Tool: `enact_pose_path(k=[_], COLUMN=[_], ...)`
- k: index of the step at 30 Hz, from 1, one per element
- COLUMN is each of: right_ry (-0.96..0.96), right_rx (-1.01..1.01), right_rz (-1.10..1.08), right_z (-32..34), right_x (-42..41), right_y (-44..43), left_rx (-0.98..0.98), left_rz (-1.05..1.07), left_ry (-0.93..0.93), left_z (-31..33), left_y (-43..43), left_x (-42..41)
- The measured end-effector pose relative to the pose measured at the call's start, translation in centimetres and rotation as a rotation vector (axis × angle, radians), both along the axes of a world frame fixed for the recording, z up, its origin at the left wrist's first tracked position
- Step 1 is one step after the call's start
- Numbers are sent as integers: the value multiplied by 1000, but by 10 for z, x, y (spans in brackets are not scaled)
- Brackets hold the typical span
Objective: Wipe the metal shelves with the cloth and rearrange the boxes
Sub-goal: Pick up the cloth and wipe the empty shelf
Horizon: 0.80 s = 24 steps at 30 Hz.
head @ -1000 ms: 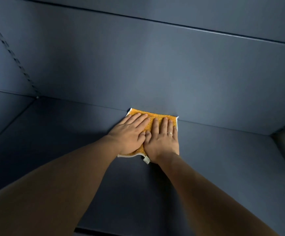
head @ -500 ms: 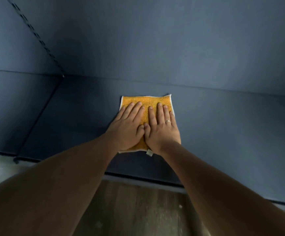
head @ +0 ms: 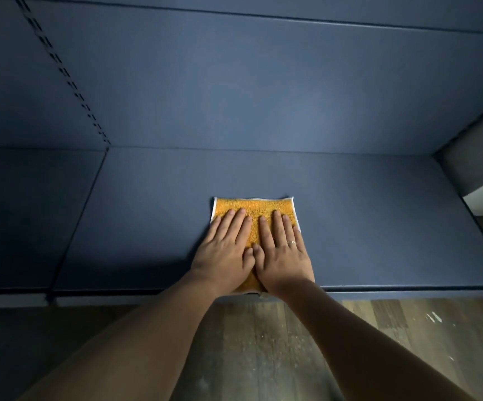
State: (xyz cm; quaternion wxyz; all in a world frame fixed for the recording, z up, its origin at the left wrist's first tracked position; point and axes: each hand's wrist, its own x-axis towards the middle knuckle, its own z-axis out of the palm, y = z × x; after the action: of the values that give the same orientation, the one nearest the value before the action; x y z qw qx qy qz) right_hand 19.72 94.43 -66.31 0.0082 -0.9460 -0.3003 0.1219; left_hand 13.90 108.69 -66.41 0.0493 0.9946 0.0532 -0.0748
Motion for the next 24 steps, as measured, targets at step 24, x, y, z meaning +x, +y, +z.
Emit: enact_pose_path(k=[24], right_ry=[-8], right_rx=[50], right_rz=[-34], right_z=[0], right_x=[-14], right_y=[3], left_rx=[-62], left_rz=[-77], left_ry=[93], left_z=[5], left_y=[18], left_x=[-3])
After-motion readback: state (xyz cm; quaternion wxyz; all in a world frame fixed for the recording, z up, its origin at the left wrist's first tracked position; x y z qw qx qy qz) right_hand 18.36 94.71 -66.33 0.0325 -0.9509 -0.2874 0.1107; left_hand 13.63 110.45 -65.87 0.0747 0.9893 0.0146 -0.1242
